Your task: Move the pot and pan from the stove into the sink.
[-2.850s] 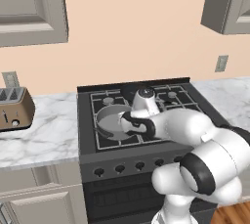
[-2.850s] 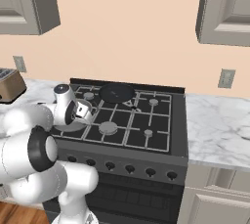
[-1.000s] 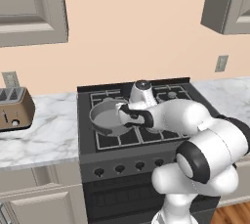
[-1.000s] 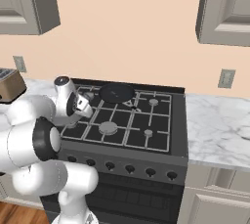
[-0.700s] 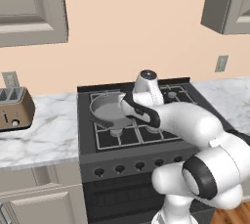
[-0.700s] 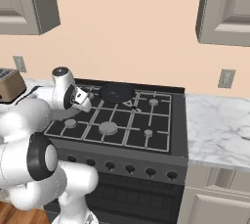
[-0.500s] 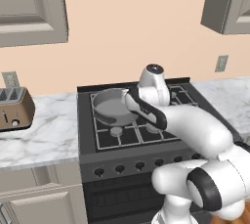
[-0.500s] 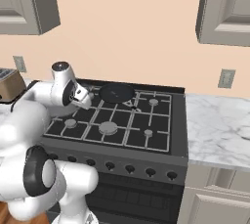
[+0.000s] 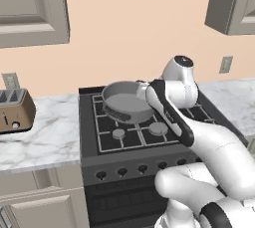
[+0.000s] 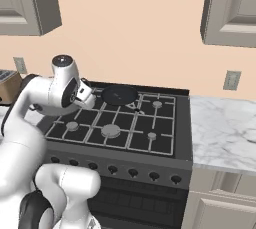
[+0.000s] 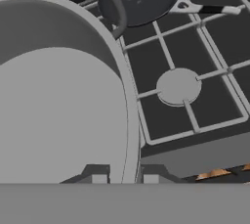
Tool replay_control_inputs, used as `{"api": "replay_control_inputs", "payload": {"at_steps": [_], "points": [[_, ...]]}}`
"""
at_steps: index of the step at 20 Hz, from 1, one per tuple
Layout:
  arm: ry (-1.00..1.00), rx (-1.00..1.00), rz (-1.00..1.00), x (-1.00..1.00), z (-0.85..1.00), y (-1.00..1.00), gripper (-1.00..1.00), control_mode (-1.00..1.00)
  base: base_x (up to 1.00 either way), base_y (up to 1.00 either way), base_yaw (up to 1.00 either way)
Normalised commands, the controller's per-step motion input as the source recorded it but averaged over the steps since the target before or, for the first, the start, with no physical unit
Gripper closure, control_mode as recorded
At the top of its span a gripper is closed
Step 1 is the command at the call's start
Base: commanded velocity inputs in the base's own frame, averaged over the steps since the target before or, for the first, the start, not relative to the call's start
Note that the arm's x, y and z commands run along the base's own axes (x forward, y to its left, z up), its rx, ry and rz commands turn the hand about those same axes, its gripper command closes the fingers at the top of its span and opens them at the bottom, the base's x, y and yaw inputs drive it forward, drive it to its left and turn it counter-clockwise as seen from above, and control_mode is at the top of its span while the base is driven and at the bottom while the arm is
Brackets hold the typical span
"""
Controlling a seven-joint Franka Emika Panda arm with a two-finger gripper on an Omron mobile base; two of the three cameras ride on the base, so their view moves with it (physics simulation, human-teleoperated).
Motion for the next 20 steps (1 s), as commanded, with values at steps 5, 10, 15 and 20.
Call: {"api": "replay_control_inputs", "payload": {"at_steps": [5, 10, 15, 20], "points": [[-0.03, 0.05, 0.05, -0.61, 0.45, -0.29, 1.0, -1.0, 0.0, 0.0, 0.0], [-0.03, 0.01, 0.12, -0.49, 0.25, -0.14, 1.0, -1.0, 0.0, 0.0, 0.0], [-0.02, 0.0, 0.13, -0.23, 0.02, 0.0, 1.0, -1.0, 0.0, 0.0, 0.0], [0.0, 0.0, 0.0, 0.0, 0.0, 0.0, 1.0, -1.0, 0.0, 0.0, 0.0]]}}
